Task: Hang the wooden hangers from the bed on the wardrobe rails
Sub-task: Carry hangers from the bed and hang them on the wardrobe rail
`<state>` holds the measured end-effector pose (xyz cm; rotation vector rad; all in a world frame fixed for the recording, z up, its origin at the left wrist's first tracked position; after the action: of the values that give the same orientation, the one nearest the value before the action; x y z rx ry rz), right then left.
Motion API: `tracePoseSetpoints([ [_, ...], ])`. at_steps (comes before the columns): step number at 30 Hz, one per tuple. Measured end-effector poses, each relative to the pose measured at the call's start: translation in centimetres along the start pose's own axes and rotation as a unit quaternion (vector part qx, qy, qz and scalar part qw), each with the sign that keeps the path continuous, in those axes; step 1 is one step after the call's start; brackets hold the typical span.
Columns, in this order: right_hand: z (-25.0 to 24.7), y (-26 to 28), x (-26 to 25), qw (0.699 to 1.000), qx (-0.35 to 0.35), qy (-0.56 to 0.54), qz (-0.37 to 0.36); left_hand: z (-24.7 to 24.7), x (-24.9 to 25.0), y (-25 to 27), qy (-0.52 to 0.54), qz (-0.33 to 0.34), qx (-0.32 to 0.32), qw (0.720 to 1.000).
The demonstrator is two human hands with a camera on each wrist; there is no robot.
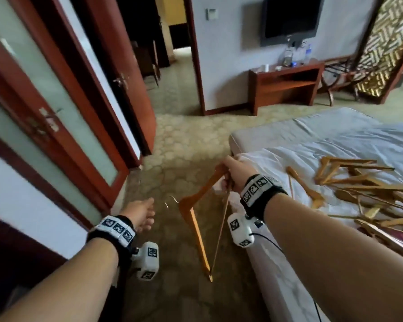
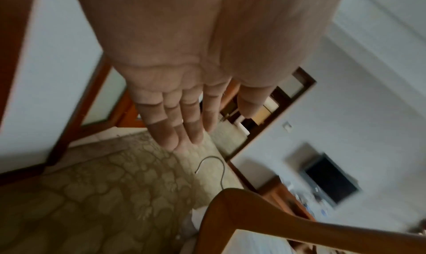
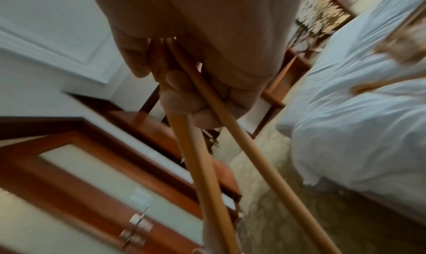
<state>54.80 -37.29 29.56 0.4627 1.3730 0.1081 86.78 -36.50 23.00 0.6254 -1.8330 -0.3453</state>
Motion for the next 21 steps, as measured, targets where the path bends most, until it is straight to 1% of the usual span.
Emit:
tracePoseSetpoints([
  [3,10.1,1.8,-1.0,0.996,-0.053,0.066,-0.026,-7.8,-2.0,1.5,0.076,-0.029,0.015,0.997],
  [5,16.0,3.1,-0.9,0.989,-0.107,0.098,-0.025,-11.6,-3.1,2.5,0.123,-0.041,0.024,0.991],
  [8,23.5,5.6,-0.2,0.971,-0.198,0.130,-0.024,-15.1,-4.7,4.1,0.195,-0.059,0.033,0.978],
  [10,27.2,7.3,0.1,0.954,-0.251,0.159,-0.036,-16.0,-5.8,4.8,0.249,-0.072,0.035,0.965],
  [13,32.0,9.9,0.5,0.914,-0.346,0.207,-0.054,-17.1,-7.0,5.8,0.311,-0.085,0.061,0.945],
  [18,37.4,12.1,1.3,0.841,-0.473,0.259,-0.049,-19.4,-7.7,7.2,0.411,-0.096,0.126,0.898],
  [21,39.9,12.6,1.7,0.794,-0.538,0.278,-0.045,-21.3,-6.9,8.2,0.486,-0.082,0.193,0.849],
])
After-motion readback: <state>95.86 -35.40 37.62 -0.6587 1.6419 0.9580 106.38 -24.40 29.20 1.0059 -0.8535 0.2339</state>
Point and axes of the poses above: each hand's wrist, its own y-axis away from the middle knuckle, its own z-axis out of the palm, x = y × z, the point moved 9 cm from there along -y, towards the middle knuckle, and after that the axes turned 4 degrees about x, right-handed, at the moved point
